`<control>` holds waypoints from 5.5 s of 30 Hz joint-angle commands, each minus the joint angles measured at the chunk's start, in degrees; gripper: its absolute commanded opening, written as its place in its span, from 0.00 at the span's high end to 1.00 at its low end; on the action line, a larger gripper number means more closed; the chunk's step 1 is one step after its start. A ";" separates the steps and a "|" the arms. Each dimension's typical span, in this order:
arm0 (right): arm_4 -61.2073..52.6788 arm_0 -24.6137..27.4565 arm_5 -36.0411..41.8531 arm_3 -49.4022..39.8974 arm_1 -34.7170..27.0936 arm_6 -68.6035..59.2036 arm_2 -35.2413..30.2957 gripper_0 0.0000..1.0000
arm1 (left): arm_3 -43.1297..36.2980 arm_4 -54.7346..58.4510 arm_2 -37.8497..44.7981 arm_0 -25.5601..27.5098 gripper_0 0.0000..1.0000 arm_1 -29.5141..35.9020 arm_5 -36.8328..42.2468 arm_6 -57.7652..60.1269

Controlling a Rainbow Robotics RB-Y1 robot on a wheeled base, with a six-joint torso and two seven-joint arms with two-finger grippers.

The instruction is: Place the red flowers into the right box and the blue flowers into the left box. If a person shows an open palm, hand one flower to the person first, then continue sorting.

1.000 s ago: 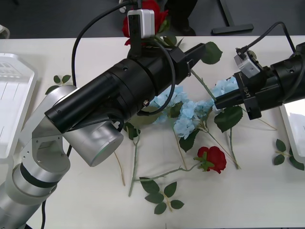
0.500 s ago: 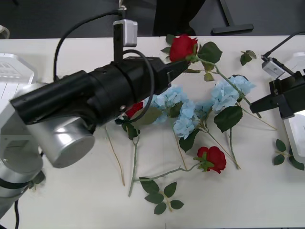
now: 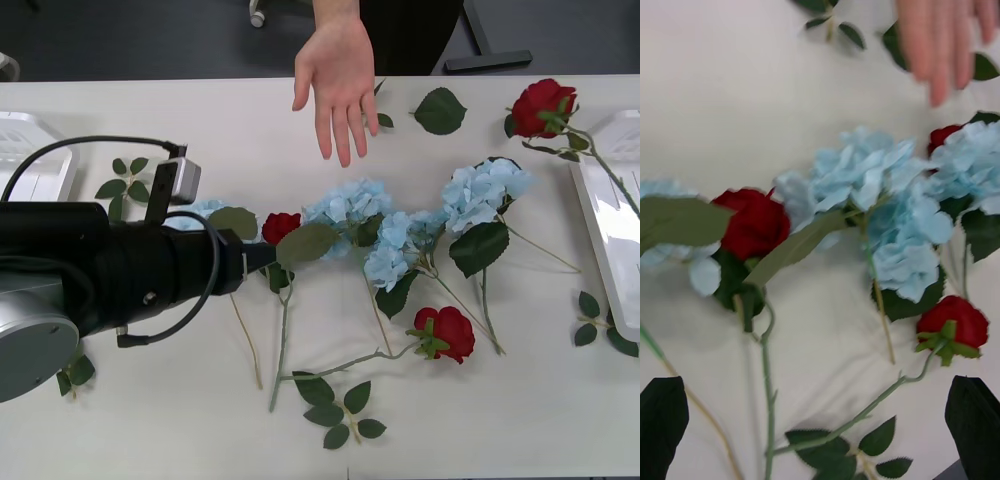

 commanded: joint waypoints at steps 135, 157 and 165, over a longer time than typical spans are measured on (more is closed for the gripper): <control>25.04 5.40 -30.89 -29.53 8.40 13.41 6.22 0.09 | 39.22 -17.89 -13.72 -14.70 0.00 -9.84 0.25 2.00; 27.15 5.40 -37.04 -22.14 19.04 13.41 6.22 0.79 | 39.66 -20.26 -13.72 -16.72 1.00 -8.17 -0.54 2.00; 27.41 5.40 -37.83 -22.23 19.04 13.41 6.22 1.00 | 26.83 -15.43 -7.12 -18.65 1.00 2.02 12.20 1.03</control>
